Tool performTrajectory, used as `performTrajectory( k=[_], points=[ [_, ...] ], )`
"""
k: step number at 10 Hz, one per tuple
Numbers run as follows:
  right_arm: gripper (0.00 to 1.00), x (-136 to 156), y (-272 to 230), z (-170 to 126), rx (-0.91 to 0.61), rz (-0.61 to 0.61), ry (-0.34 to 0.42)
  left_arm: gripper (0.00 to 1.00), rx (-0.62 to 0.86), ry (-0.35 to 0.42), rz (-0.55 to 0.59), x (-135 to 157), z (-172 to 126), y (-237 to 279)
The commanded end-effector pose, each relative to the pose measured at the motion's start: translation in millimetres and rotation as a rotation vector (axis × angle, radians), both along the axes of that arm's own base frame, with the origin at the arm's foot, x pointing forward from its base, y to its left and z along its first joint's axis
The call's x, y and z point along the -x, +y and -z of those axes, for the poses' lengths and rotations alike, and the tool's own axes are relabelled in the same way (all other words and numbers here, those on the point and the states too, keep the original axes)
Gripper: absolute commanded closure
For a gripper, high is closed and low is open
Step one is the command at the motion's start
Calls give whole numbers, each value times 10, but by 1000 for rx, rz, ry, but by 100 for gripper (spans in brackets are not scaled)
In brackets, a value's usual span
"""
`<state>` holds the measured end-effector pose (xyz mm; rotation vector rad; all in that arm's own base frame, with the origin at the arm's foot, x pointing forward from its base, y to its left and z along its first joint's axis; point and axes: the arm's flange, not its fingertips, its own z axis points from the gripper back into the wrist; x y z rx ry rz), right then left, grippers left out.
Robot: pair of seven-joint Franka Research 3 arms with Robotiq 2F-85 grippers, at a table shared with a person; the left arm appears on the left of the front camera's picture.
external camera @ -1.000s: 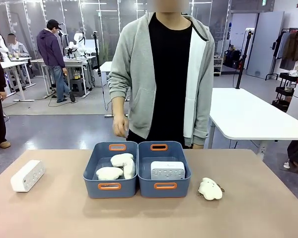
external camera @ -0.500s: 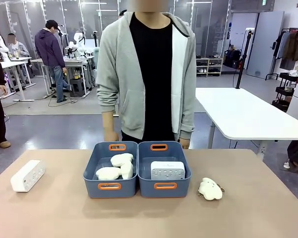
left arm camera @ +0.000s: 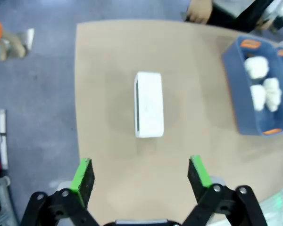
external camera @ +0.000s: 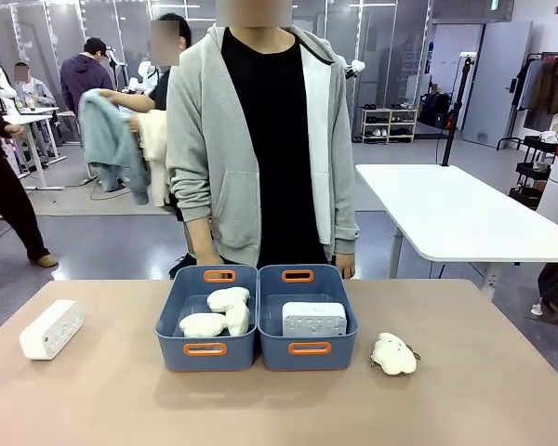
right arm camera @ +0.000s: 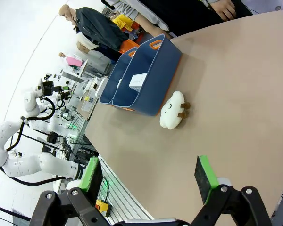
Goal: Sort the digital clocks into the basket.
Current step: Pick up the Digital clock from the table and place it into the empty Plastic storage basket.
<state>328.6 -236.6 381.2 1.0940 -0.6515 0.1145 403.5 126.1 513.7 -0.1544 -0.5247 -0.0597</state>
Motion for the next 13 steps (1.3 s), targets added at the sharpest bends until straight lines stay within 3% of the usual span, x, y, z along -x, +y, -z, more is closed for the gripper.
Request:
performTrajectory(
  k=[1,3,6,8,13],
  points=[
    [0,22,8,-37,10,-2,19,0,5,22,-20,-60,-53,99],
    [0,22,8,-37,10,-2,19,0,-22,-2,-30,-185,32,58],
    [0,22,8,-37,10,-2,19,0,-24,27,-23,-321,297,-122],
    [0,22,8,-37,10,-2,19,0,-31,11,-23,-469,597,-255],
    [0,22,8,-37,10,-2,19,0,-25,66,74,-667,1210,-513]
  ],
)
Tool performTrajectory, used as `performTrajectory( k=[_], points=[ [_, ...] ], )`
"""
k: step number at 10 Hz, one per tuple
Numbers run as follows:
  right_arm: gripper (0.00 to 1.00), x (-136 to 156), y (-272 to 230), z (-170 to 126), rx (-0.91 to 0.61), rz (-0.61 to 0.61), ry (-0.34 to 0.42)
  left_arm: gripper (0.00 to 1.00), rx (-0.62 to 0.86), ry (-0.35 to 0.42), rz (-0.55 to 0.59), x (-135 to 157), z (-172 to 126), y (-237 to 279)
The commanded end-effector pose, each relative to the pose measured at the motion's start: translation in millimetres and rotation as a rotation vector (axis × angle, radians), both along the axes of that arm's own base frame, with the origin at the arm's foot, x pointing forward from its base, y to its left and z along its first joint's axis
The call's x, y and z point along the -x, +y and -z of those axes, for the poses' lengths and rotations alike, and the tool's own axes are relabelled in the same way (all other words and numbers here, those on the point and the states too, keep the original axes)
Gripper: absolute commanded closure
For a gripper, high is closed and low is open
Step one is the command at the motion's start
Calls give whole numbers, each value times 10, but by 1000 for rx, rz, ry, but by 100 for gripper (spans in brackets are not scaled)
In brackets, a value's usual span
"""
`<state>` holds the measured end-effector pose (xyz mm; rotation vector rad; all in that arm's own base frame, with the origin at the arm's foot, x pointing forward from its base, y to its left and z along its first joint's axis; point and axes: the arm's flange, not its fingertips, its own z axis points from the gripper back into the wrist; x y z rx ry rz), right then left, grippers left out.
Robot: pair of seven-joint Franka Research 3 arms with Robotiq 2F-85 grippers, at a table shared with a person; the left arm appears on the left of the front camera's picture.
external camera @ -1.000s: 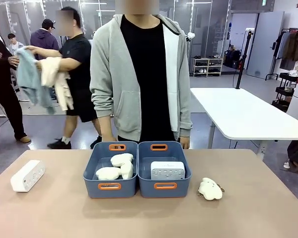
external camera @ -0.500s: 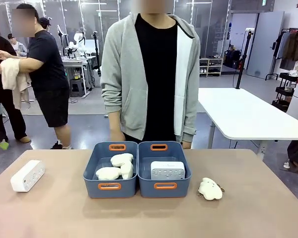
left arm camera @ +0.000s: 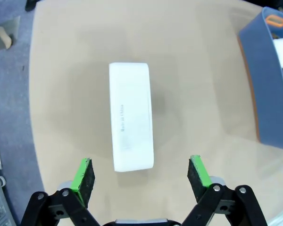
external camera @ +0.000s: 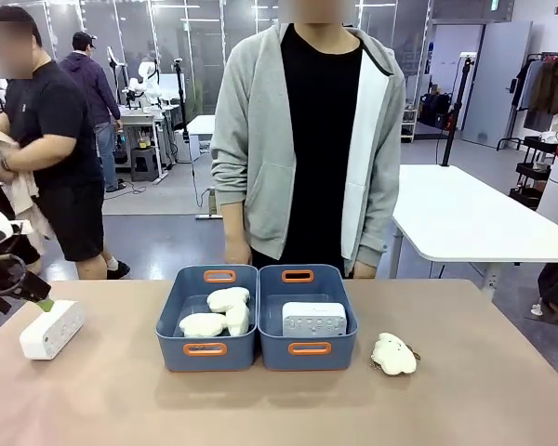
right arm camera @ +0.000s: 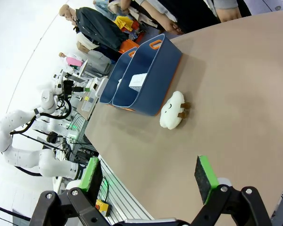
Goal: Sort the digital clocks into the basket.
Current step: Pick up the Digital clock from the table and place it into the empty Plastic storage basket.
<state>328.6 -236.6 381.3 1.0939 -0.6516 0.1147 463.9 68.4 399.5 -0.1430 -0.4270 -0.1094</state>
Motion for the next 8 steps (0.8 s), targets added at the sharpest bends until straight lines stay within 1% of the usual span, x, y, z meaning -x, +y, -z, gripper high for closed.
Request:
performTrajectory(
  k=[1,3,4,6,7,8],
  points=[
    [0,22,8,-36,10,-2,19,0,-2,-9,22,-95,151,38],
    [0,22,8,-36,10,-2,19,0,-43,12,25,-156,353,-1],
    [0,22,8,-36,10,-2,19,0,-64,-3,16,-227,490,-34],
    [0,22,8,-36,10,-2,19,0,-39,33,29,-274,665,-110],
    [0,22,8,-36,10,-2,19,0,-58,40,34,-285,734,-134],
    [0,22,8,-36,10,-2,19,4,-88,27,28,-336,797,-149]
  ],
)
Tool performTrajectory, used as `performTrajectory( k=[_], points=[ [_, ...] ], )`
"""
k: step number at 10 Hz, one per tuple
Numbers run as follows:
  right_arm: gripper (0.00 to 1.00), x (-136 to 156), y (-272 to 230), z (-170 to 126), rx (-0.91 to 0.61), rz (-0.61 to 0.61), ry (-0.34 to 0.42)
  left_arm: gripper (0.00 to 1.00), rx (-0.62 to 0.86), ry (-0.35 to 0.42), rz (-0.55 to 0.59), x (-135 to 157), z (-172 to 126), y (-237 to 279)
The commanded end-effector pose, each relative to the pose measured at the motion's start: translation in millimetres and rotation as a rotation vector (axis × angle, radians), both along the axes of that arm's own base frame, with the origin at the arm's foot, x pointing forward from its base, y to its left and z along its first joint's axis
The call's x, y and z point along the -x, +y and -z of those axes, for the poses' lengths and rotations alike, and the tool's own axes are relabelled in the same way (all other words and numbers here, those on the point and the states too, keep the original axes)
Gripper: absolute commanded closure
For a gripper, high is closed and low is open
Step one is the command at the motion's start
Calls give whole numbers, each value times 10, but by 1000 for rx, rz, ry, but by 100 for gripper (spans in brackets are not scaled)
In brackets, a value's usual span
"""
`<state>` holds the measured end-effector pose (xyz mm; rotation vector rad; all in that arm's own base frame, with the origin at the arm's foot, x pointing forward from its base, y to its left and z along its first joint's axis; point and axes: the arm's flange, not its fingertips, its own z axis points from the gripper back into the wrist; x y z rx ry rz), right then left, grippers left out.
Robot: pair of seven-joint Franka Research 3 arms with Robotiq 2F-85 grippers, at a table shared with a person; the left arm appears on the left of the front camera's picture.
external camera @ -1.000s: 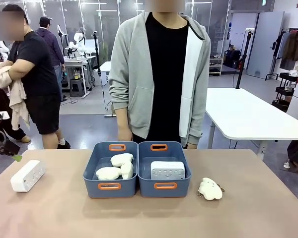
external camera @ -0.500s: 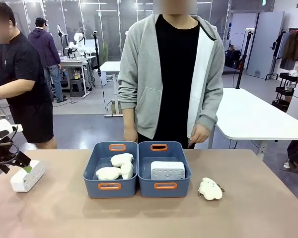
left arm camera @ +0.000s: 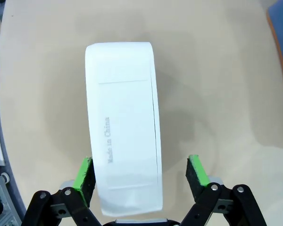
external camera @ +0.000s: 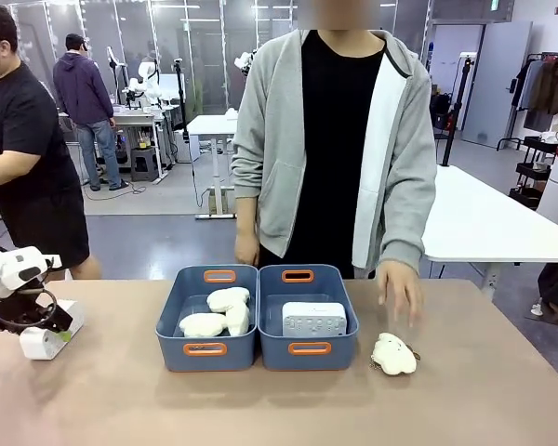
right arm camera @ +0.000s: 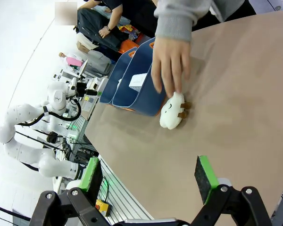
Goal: Sort the digital clocks into the basket.
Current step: Pick up the Digital clock from the table and place it into the empty Plastic storage basket.
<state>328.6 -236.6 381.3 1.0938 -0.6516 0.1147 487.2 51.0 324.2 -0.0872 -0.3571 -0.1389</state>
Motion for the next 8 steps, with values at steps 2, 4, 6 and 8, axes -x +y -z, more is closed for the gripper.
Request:
performTrajectory(
  k=[2,4,6,8],
  points=[
    [0,22,8,-35,10,-2,19,63,-38,-51,-2,-143,116,-3],
    [0,22,8,-35,10,-2,19,100,-53,-46,-3,-124,145,-18],
    [0,22,8,-35,10,-2,19,83,-50,-49,-6,-105,113,-1],
    [0,22,8,-35,10,-2,19,100,-46,-49,-2,-47,26,-1]
  ],
)
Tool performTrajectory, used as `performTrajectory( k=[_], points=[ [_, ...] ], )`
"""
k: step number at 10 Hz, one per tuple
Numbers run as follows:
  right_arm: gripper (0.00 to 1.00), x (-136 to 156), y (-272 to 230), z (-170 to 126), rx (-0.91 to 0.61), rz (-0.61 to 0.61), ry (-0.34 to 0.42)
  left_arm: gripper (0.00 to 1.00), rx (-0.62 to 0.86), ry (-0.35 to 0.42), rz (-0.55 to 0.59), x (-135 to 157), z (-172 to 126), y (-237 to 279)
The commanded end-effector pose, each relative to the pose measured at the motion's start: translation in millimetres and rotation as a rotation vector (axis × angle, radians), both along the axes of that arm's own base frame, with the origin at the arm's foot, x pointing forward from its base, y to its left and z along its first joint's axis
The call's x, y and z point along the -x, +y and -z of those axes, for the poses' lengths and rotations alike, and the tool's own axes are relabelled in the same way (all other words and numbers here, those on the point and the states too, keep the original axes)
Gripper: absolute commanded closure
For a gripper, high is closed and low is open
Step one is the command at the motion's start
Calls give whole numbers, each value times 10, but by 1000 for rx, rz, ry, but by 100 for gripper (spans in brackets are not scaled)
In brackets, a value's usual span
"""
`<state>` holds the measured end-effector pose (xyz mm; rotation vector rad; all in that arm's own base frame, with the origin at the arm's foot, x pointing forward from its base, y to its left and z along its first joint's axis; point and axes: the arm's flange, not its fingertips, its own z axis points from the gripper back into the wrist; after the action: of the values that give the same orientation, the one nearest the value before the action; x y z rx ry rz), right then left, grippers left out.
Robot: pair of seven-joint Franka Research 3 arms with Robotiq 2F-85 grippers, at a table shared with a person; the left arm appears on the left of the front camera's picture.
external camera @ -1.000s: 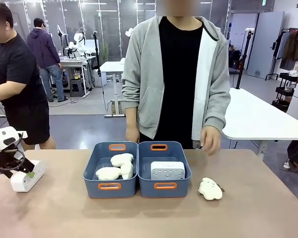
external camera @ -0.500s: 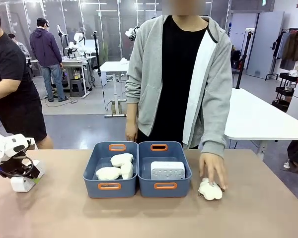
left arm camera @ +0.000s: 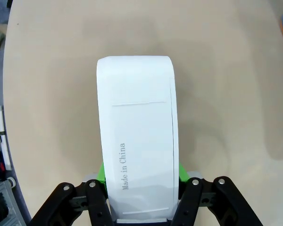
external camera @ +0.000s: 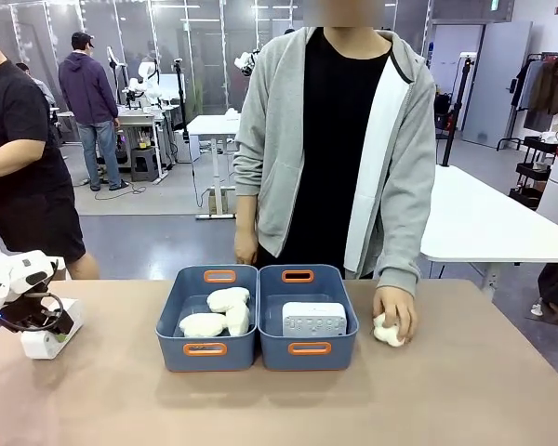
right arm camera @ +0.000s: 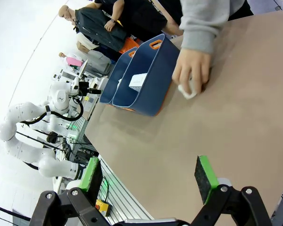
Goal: Sort the digital clocks into the basket.
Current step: Pick up the Digital clock from the table and place it into the empty Plastic storage basket.
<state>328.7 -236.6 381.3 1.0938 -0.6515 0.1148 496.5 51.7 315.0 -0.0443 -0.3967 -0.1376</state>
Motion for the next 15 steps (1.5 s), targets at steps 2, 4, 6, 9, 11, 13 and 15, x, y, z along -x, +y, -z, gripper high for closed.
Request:
performTrajectory(
  k=[2,4,6,9,11,13,15],
  points=[
    [0,22,7,-35,10,-2,19,100,7,32,37,181,-353,-20],
    [0,22,7,-35,10,-2,19,51,69,-1,61,470,-1038,-11],
    [0,22,7,-35,10,-2,19,51,142,-9,57,747,-1526,111],
    [0,22,7,-35,10,-2,19,51,174,-100,75,974,-1788,165],
    [0,22,7,-35,10,-2,19,51,192,-141,86,1004,-1862,177],
    [0,22,7,-35,10,-2,19,51,206,-147,102,1080,-1939,190],
    [0,22,7,-35,10,-2,19,51,228,-180,166,1128,-2037,126]
  ],
)
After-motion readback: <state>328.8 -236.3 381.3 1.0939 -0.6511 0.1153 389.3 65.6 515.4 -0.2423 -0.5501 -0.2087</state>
